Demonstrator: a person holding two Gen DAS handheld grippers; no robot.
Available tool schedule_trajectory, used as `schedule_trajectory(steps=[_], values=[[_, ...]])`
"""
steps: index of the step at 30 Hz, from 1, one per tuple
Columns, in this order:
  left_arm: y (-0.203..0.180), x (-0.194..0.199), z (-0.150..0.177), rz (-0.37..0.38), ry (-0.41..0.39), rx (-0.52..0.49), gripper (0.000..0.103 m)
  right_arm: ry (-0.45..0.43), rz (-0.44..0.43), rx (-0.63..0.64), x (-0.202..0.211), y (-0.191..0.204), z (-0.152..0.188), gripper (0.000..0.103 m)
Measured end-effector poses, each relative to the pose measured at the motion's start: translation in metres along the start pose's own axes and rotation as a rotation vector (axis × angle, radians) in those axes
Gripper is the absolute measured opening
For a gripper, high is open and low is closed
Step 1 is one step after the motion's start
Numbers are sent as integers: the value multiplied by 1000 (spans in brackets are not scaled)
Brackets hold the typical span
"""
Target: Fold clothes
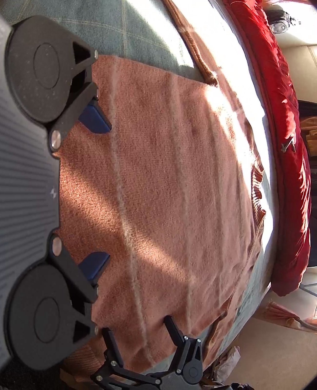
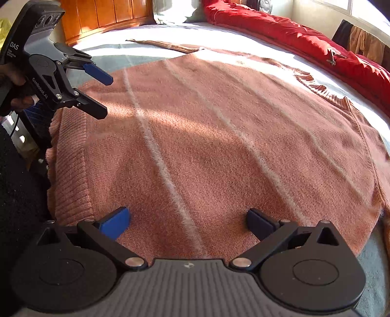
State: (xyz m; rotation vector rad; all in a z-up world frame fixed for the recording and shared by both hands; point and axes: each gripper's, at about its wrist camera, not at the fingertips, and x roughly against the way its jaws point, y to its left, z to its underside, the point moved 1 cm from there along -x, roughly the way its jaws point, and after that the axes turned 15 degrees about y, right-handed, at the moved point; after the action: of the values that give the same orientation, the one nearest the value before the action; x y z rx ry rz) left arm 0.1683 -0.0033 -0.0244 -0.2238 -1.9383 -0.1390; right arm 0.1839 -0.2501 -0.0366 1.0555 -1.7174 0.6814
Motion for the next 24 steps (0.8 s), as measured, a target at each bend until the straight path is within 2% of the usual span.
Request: schedule_trajectory(steps=[1, 7, 18, 21, 24], values=[[-2, -5, -2, -20, 5, 1, 102, -3, 1, -2, 0, 0, 1, 103], [13, -11, 12, 20, 18, 78, 103, -19, -21, -45, -1, -5, 5, 103], [15, -9, 32, 14, -68, 148, 102, -39, -33, 15, -2, -5, 9, 103], [11, -5, 24, -22, -36, 182, 102, -36, -34, 25, -1, -6, 9, 103], [14, 3, 11, -34, -56, 214, 102, -29, -34, 31, -1, -6, 9, 103]])
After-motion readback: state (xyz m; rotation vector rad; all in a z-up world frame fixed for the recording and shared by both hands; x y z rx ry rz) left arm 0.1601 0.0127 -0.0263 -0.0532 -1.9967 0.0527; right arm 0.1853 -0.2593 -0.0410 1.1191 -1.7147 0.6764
